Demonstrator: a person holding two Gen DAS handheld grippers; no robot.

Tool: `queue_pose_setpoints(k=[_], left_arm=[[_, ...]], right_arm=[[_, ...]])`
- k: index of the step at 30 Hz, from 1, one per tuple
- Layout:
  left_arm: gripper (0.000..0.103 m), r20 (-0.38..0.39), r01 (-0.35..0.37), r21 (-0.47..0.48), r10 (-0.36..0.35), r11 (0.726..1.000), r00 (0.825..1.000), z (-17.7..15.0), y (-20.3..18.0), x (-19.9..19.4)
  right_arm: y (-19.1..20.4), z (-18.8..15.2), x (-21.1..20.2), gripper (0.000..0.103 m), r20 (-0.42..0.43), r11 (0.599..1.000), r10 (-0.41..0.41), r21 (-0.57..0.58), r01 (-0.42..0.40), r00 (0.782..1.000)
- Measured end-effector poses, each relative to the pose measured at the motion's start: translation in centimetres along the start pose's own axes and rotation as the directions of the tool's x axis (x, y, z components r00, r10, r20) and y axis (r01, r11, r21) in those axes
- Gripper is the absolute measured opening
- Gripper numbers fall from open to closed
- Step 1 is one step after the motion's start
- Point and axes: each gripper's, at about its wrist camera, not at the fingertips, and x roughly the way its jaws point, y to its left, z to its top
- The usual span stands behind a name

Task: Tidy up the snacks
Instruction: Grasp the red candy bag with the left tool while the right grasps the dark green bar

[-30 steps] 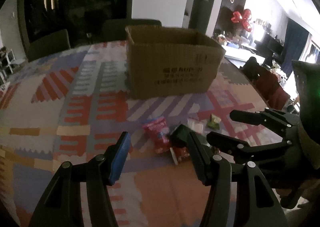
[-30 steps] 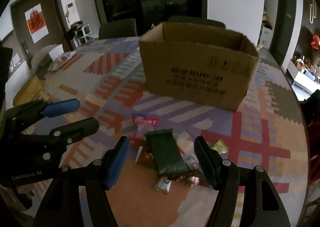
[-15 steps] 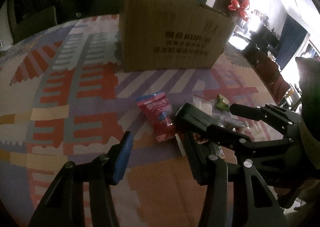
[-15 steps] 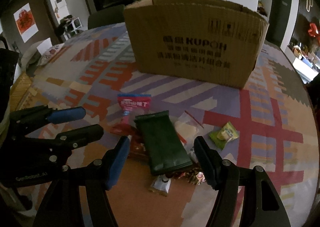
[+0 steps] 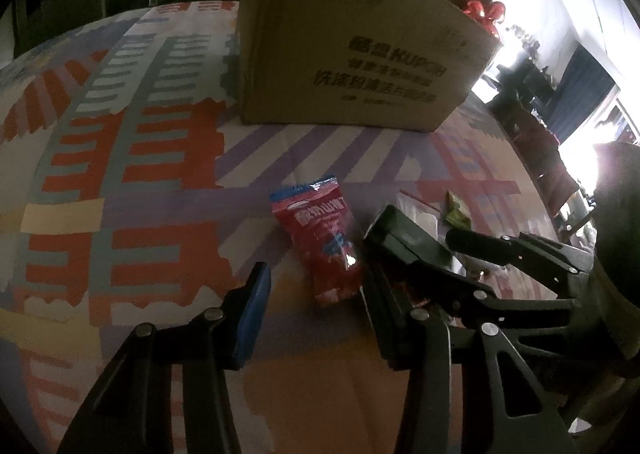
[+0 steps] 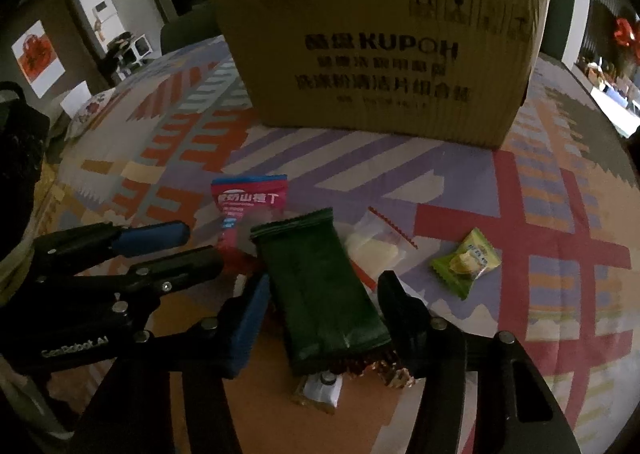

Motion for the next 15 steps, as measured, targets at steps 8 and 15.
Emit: queue_pose_setpoints(k=[8, 15], left_arm=[[0.041, -0.015, 0.026, -0.034, -0.027, 0.999, 1.000, 0.6, 0.3, 1.2], [0.036, -0.021, 0.041, -0.052, -0.042, 0.998, 0.999, 1.0, 0.3, 1.9]], right_arm=[[-0.3, 0.2, 0.6, 0.055, -0.013, 1.000, 0.013, 0.023, -0.012, 1.000], [-0.7, 0.2, 1.0, 0.055, -0.018, 0.999, 0.016, 0.048, -0.015, 1.000]])
